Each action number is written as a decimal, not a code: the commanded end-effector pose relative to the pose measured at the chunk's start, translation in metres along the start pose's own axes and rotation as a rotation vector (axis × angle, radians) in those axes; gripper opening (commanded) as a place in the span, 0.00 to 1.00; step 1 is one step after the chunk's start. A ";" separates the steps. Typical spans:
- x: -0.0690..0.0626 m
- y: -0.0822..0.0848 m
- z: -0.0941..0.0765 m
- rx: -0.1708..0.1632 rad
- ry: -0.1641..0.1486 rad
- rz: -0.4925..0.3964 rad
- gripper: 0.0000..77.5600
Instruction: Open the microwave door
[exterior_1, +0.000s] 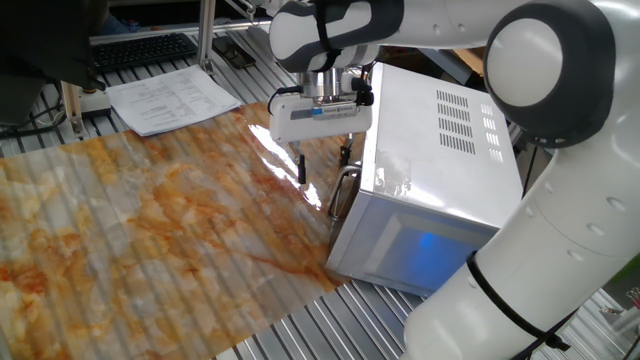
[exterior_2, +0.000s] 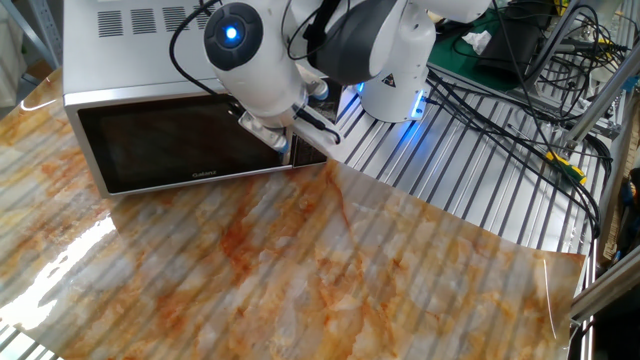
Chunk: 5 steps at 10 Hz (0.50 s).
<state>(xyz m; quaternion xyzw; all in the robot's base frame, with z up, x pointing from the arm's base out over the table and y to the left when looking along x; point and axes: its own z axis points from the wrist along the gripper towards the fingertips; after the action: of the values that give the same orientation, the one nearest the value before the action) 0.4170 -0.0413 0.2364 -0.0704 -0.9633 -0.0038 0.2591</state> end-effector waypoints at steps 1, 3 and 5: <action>-0.004 0.021 -0.012 -0.034 0.000 0.013 1.00; -0.004 0.024 -0.014 -0.039 -0.001 0.020 1.00; -0.009 0.028 -0.020 0.025 -0.040 0.029 1.00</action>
<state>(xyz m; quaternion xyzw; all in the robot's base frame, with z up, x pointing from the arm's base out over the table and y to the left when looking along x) 0.4319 -0.0210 0.2439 -0.0848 -0.9627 -0.0169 0.2566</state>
